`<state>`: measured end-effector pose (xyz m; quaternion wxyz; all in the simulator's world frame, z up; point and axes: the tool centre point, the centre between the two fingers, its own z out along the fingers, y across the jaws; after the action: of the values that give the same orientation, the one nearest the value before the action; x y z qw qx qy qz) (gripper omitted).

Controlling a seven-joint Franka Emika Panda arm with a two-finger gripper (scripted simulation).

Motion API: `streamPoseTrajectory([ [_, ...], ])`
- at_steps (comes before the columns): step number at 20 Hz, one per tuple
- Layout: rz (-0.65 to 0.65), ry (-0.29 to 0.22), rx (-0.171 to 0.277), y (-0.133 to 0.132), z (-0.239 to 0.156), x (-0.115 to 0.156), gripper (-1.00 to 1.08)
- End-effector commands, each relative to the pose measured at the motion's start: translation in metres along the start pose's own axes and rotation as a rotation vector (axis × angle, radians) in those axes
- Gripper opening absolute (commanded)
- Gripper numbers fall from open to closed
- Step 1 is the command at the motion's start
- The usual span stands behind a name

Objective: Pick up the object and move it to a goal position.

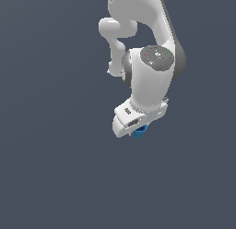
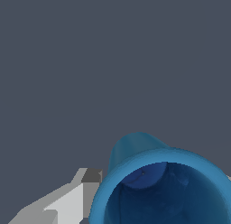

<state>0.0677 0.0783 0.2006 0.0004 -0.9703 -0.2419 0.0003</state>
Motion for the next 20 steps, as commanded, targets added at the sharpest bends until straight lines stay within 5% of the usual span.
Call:
streamPoseTrajectory([
  [1, 0.0, 0.001, 0.0, 0.004, -0.029, 0.002, -1.0],
  [10, 0.0, 0.001, 0.0, 0.019, -0.112, 0.012, -1.0],
  [20, 0.001, 0.001, -0.001, 0.027, -0.151, 0.018, -1.0],
])
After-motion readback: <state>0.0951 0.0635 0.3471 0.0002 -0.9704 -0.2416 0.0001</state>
